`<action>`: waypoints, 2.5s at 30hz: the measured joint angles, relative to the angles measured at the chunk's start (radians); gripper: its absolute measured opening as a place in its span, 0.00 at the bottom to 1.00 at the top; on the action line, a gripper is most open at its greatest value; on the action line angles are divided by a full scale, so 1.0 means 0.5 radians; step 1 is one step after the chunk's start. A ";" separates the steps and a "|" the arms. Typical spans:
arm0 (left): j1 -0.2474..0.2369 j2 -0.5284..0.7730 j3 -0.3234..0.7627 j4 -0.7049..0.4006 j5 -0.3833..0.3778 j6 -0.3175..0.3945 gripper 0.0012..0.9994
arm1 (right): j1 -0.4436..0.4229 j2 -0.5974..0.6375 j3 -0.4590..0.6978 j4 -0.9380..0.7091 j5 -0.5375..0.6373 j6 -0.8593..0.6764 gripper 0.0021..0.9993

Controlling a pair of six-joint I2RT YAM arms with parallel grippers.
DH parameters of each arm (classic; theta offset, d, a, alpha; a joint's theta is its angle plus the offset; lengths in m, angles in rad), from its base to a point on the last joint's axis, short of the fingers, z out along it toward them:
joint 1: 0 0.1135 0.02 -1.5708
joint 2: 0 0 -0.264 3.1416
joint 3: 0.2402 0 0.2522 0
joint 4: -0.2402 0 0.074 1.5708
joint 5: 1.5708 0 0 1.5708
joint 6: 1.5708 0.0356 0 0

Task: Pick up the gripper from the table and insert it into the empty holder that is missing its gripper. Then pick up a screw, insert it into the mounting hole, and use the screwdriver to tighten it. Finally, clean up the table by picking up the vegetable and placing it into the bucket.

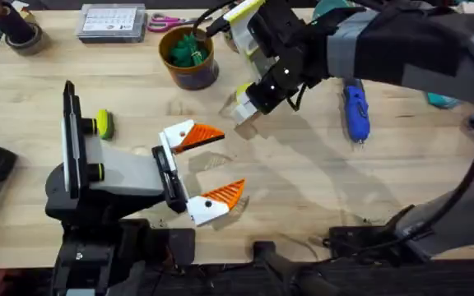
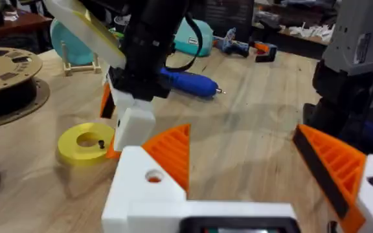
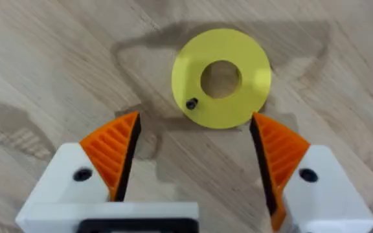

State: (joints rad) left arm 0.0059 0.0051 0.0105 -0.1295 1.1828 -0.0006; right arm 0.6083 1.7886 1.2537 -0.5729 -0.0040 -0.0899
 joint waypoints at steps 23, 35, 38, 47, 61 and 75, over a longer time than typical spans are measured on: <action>0.000 0.000 0.000 0.000 0.000 0.000 0.99 | 0.000 0.115 0.000 0.139 0.007 0.039 0.79; 0.000 0.000 0.000 0.000 0.000 0.000 0.99 | 0.000 0.114 0.000 0.172 0.008 0.061 0.59; 0.000 0.001 0.000 0.000 0.000 0.000 0.99 | 0.001 0.115 0.000 0.176 0.008 0.061 0.55; 0.000 0.000 0.000 0.000 0.000 0.000 0.99 | 0.014 0.115 0.000 0.176 0.007 0.067 0.44; 0.000 0.000 0.000 0.000 0.000 0.000 0.99 | 0.014 0.114 0.000 0.176 0.008 0.069 0.23; 0.000 0.001 0.000 0.000 0.000 0.000 0.99 | 0.014 0.115 0.000 0.198 0.008 0.074 0.01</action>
State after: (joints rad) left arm 0.0059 0.0055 0.0105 -0.1295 1.1828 -0.0006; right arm 0.6151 1.8462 1.2537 -0.4739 -0.0002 -0.0528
